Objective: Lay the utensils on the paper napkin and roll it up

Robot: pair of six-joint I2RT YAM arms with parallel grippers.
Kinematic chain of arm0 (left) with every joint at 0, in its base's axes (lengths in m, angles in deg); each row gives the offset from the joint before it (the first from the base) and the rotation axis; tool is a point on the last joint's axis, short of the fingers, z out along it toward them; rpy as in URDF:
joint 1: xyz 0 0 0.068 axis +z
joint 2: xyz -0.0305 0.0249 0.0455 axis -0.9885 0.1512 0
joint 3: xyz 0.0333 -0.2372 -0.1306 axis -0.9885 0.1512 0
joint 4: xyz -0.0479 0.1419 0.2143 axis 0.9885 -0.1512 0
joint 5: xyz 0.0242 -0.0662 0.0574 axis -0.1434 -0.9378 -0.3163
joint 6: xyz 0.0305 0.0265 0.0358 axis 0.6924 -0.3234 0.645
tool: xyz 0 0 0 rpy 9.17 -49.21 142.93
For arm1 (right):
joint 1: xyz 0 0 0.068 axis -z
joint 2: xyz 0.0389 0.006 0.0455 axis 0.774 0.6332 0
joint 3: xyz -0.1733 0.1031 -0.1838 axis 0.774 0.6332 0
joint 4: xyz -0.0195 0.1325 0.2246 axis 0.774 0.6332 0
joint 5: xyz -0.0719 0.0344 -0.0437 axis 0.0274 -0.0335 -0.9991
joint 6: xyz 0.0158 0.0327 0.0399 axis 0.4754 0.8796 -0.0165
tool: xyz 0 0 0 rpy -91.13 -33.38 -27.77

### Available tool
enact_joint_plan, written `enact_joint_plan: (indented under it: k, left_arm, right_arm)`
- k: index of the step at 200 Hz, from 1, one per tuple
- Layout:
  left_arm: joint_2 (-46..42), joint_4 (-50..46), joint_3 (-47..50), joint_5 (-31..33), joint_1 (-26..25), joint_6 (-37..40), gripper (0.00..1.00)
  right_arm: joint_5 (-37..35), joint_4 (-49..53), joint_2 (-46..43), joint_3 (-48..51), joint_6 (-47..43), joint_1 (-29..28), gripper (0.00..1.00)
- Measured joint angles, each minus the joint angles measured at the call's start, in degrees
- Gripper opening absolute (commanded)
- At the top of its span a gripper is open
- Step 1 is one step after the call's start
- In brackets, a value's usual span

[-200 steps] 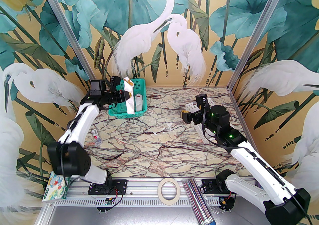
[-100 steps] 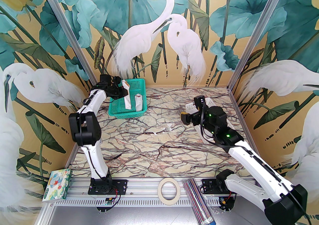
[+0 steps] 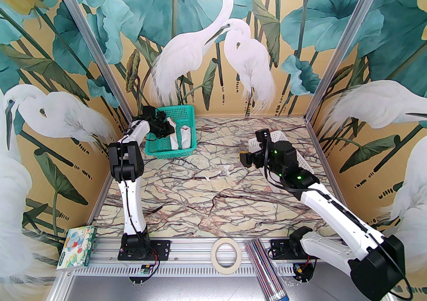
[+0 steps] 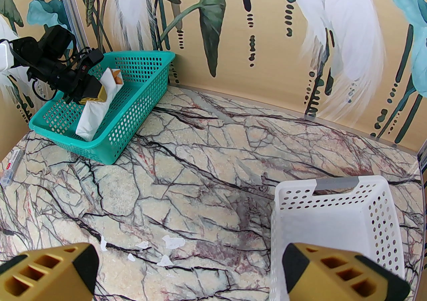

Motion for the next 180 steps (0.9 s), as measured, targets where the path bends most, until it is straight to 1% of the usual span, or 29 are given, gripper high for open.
enact_joint_plan:
  k: [50, 160, 180]
  left_arm:
    - [3.3, 0.0, -0.2, -2.4, 0.0, -1.3, 0.00]
    - [5.2, 0.7, -0.3, -6.3, 0.0, -3.7, 0.00]
    - [5.6, 0.9, -0.6, -7.0, 0.0, -4.0, 0.05]
  right_arm:
    - [0.0, 0.0, 1.6, 0.0, 0.2, 0.0, 0.99]
    - [0.4, -0.2, 1.6, 0.0, 0.7, 0.0, 0.99]
    - [0.4, -0.3, 1.6, 0.0, 0.8, 0.0, 0.99]
